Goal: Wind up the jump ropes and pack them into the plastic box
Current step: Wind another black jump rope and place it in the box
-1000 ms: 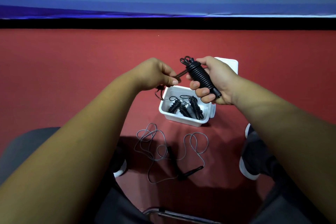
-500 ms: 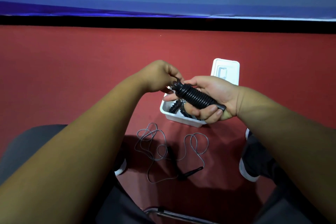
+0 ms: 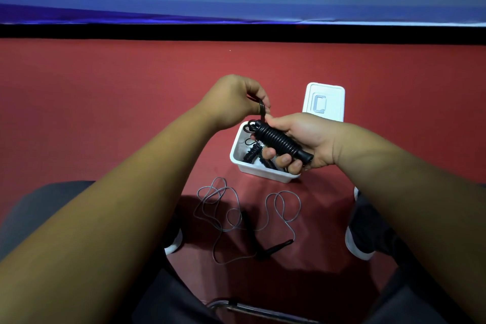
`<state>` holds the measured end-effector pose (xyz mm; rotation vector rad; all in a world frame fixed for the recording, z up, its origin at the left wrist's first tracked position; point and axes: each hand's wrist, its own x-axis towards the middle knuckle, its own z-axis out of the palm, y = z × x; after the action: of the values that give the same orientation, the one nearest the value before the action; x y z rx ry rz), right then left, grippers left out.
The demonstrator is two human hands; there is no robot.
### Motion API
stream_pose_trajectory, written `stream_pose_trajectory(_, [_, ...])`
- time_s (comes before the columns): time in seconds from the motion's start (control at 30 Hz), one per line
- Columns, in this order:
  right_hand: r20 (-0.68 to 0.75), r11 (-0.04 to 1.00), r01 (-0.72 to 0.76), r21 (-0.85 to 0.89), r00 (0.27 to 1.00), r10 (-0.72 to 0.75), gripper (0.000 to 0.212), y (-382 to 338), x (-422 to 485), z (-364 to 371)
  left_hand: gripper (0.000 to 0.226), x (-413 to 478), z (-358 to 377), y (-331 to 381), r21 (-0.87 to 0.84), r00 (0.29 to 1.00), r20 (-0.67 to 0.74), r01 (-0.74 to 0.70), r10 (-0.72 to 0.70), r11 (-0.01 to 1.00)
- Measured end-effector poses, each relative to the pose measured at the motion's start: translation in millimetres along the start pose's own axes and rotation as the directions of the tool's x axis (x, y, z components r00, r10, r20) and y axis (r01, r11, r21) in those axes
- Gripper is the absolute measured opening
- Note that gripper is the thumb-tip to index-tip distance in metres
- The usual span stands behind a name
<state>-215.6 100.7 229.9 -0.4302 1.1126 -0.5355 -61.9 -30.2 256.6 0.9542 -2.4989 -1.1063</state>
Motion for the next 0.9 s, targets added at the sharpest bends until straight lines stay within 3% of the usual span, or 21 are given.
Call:
stream_pose_trajectory(0.3, [-0.079,0.996,0.077,0.047,0.994,-0.073,0.046,-0.9,2.6,1.7,0.008,0.1,0.6,4.3,0.048,0.995,-0.101,-0.016,0.021,0.999])
stream_pose_trajectory(0.53, [-0.255,0.990,0.117,0.083,0.962,-0.092,0.059,1.7,9.7,-2.8,0.029,-1.6,-11.5,10.6,0.270,0.981,0.110,-0.186,0.162,0.945])
stream_pose_trajectory(0.7, [-0.350,0.979,0.192,0.065,0.923,-0.158,0.055,1.6,12.2,0.0,0.025,-1.6,-9.8,6.3,0.305,0.974,0.136,-0.215,0.181,0.928])
stream_pose_trajectory(0.9, [-0.473,0.971,0.239,-0.028,0.852,-0.223,0.043,5.2,19.6,5.6,0.021,2.0,-2.0,1.5,0.475,0.995,0.101,-0.066,0.020,0.878])
